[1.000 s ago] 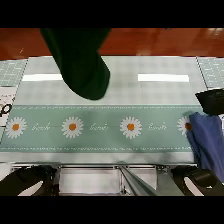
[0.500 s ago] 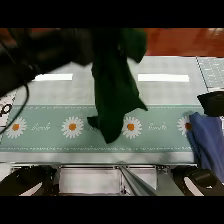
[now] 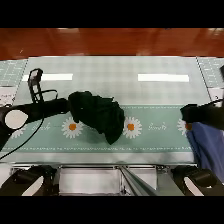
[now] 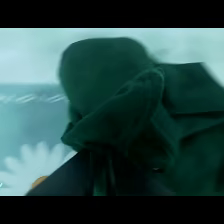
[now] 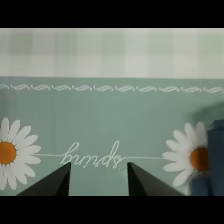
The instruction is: Fold the shirts.
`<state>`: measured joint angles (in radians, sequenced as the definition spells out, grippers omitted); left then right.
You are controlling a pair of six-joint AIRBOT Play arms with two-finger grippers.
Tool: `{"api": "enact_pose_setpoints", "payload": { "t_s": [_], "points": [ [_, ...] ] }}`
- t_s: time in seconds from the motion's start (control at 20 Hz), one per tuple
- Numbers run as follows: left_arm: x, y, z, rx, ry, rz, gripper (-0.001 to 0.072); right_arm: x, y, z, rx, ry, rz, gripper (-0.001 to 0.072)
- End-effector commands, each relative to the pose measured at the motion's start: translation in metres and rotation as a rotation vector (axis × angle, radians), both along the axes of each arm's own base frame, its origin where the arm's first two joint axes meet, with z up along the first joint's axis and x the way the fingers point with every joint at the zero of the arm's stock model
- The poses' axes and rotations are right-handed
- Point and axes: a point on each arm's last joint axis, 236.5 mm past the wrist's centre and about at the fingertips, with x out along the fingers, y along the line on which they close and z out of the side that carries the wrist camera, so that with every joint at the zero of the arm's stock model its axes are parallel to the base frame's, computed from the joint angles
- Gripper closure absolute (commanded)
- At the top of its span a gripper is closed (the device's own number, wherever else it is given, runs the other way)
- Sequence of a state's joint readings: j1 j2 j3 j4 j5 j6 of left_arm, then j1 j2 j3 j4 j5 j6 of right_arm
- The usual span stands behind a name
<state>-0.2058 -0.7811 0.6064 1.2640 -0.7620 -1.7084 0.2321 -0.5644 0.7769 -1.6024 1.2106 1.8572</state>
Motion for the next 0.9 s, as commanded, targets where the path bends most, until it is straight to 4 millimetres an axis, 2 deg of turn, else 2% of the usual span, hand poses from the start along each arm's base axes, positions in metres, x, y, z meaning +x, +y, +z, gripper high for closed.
{"api": "enact_pose_setpoints", "payload": {
  "t_s": [0.0, 0.05, 0.15, 0.2, 0.25, 0.35, 0.4, 0.45, 0.5, 0.55, 0.6, 0.65, 0.75, 0.85],
  "points": [
    [-0.01, 0.043, -0.028, 0.017, 0.106, 0.119, 0.028, -0.004, 0.024, -0.061, 0.109, 0.131, -0.032, 0.0301],
    [-0.008, 0.054, -0.021, 0.017, 0.111, 0.144, 0.0205, 0.0, 0.024, -0.067, 0.1, 0.142, -0.029, 0.0301],
    [-0.001, 0.078, 0.011, 0.006, 0.11, 0.208, 0.0205, 0.013, 0.009, -0.06, 0.001, 0.125, -0.006, 0.0301],
    [0.005, 0.093, 0.033, 0.014, 0.074, 0.234, 0.0205, 0.018, -0.013, -0.048, -0.104, 0.111, -0.008, 0.0301],
    [0.01, 0.112, 0.057, 0.025, 0.02, 0.277, 0.0205, 0.021, -0.042, -0.034, -0.231, 0.094, -0.034, 0.0301],
    [0.008, 0.155, 0.091, 0.036, -0.07, 0.413, 0.0205, 0.014, -0.106, -0.011, -0.409, 0.084, -0.171, 0.0301],
    [-0.001, 0.171, 0.091, 0.03, -0.068, 0.479, 0.0205, 0.004, -0.127, -0.013, -0.402, 0.102, -0.265, 0.0301],
    [-0.014, 0.176, 0.076, 0.001, -0.015, 0.516, 0.0205, -0.004, -0.131, -0.027, -0.328, 0.125, -0.329, 0.0302],
    [-0.03, 0.168, 0.048, -0.043, 0.082, 0.514, 0.0205, -0.008, -0.117, -0.053, -0.188, 0.157, -0.356, 0.0302],
    [-0.047, 0.147, 0.016, -0.111, 0.188, 0.472, 0.0206, -0.011, -0.091, -0.081, -0.031, 0.195, -0.331, 0.0302],
    [-0.055, 0.12, -0.008, -0.218, 0.246, 0.445, 0.0206, -0.012, -0.055, -0.105, 0.149, 0.224, -0.286, 0.0302],
    [-0.06, 0.092, -0.026, -0.335, 0.288, 0.397, 0.0206, -0.012, -0.021, -0.118, 0.312, 0.243, -0.236, 0.0302],
    [-0.073, 0.054, -0.051, -0.474, 0.36, 0.283, 0.0206, -0.014, 0.027, -0.124, 0.506, 0.264, -0.137, 0.0302],
    [-0.086, 0.046, -0.072, -0.491, 0.453, 0.234, 0.0206, -0.018, 0.047, -0.124, 0.549, 0.286, -0.063, 0.0302]
  ]
}}
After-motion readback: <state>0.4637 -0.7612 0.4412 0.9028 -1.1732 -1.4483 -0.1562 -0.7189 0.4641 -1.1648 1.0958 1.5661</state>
